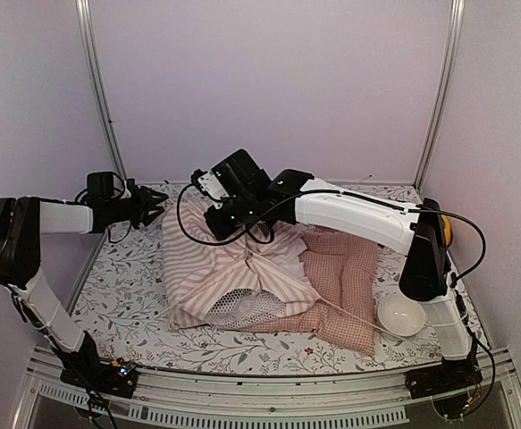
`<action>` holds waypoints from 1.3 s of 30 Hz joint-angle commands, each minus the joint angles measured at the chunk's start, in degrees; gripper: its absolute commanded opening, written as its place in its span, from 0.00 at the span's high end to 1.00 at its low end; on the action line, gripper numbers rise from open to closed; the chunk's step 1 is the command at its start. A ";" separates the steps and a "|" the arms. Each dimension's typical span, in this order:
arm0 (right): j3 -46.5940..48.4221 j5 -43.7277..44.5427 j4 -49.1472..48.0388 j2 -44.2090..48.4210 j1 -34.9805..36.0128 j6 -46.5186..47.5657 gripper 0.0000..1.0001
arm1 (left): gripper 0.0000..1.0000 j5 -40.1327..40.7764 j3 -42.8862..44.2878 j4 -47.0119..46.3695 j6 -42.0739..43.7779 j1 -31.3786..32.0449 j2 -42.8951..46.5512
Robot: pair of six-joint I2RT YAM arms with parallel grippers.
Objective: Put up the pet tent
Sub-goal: Pick up the tent fabric from the tent.
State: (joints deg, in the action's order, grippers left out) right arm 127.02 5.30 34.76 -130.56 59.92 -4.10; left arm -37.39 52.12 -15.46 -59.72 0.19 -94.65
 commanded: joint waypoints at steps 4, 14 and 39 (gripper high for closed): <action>1.38 -0.64 -0.31 0.85 -0.42 -0.57 1.00 | 0.54 -0.85 3.69 0.30 -0.75 1.20 -2.56; 1.38 -0.64 -0.06 0.40 -0.24 -0.09 1.00 | 0.78 -1.79 6.10 1.33 -1.14 2.04 -4.92; 1.12 3.44 2.67 -1.11 0.54 1.20 1.00 | 1.00 -3.51 3.27 -14.93 -24.63 0.67 -3.53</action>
State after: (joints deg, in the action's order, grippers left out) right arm 127.02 7.18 36.25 -130.63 60.10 -2.57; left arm -40.42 56.40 -24.95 -79.33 1.58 -99.77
